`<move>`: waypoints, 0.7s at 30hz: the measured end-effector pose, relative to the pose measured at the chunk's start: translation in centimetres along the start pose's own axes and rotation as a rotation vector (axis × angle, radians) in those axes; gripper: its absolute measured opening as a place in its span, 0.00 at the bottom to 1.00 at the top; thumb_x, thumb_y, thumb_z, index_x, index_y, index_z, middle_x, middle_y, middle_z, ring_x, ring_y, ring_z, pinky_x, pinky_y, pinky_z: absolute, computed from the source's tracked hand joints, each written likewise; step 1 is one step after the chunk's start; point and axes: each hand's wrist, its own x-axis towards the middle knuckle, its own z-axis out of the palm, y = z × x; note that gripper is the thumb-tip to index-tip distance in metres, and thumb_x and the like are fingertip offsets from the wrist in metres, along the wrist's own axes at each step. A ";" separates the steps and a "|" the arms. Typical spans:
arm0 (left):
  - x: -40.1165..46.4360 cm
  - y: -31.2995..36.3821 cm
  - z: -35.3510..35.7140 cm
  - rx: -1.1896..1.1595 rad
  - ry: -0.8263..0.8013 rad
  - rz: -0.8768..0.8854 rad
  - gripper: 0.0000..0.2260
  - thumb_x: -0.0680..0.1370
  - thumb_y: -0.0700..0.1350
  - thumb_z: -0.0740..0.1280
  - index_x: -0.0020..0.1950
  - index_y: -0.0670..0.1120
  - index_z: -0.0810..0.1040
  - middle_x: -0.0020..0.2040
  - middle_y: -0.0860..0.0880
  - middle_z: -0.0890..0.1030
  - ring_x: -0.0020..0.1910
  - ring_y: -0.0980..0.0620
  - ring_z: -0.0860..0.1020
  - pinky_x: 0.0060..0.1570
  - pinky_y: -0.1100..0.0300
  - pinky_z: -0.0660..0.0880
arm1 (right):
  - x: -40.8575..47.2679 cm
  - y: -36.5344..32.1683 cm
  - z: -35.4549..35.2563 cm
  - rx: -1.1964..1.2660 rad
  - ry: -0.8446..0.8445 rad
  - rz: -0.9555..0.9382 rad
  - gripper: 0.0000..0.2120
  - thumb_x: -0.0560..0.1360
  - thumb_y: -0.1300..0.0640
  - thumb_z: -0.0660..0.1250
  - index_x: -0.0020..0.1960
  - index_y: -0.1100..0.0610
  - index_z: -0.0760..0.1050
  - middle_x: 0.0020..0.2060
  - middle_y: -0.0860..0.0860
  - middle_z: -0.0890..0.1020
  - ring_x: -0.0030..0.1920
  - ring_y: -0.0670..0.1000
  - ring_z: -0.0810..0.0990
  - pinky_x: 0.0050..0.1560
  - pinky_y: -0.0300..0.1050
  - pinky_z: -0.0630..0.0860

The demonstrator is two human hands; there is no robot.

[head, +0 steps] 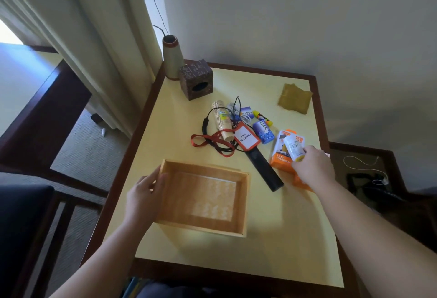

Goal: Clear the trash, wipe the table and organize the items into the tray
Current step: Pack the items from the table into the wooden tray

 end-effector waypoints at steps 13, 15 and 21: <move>0.9 -0.7 -0.6 -0.069 -0.062 0.000 0.18 0.83 0.58 0.66 0.73 0.59 0.78 0.52 0.59 0.80 0.49 0.63 0.78 0.45 0.71 0.69 | -16.4 -8.4 0.0 0.042 -0.201 -0.826 0.25 0.75 0.50 0.74 0.71 0.43 0.73 0.59 0.40 0.76 0.62 0.44 0.73 0.58 0.42 0.74; 0.9 -0.7 -0.6 -0.074 -0.065 -0.002 0.18 0.83 0.58 0.66 0.73 0.59 0.78 0.52 0.59 0.80 0.49 0.62 0.78 0.45 0.71 0.68 | -16.3 -9.6 0.8 -0.176 -0.200 -1.002 0.27 0.76 0.57 0.73 0.72 0.44 0.72 0.60 0.43 0.76 0.63 0.49 0.72 0.61 0.46 0.74; 1.1 -1.0 -0.8 -0.078 -0.099 0.021 0.19 0.84 0.58 0.64 0.75 0.59 0.76 0.52 0.58 0.78 0.49 0.61 0.77 0.44 0.68 0.69 | -14.9 -12.6 2.7 -0.582 -0.201 -1.290 0.22 0.66 0.64 0.78 0.55 0.48 0.80 0.50 0.49 0.79 0.56 0.55 0.76 0.65 0.55 0.74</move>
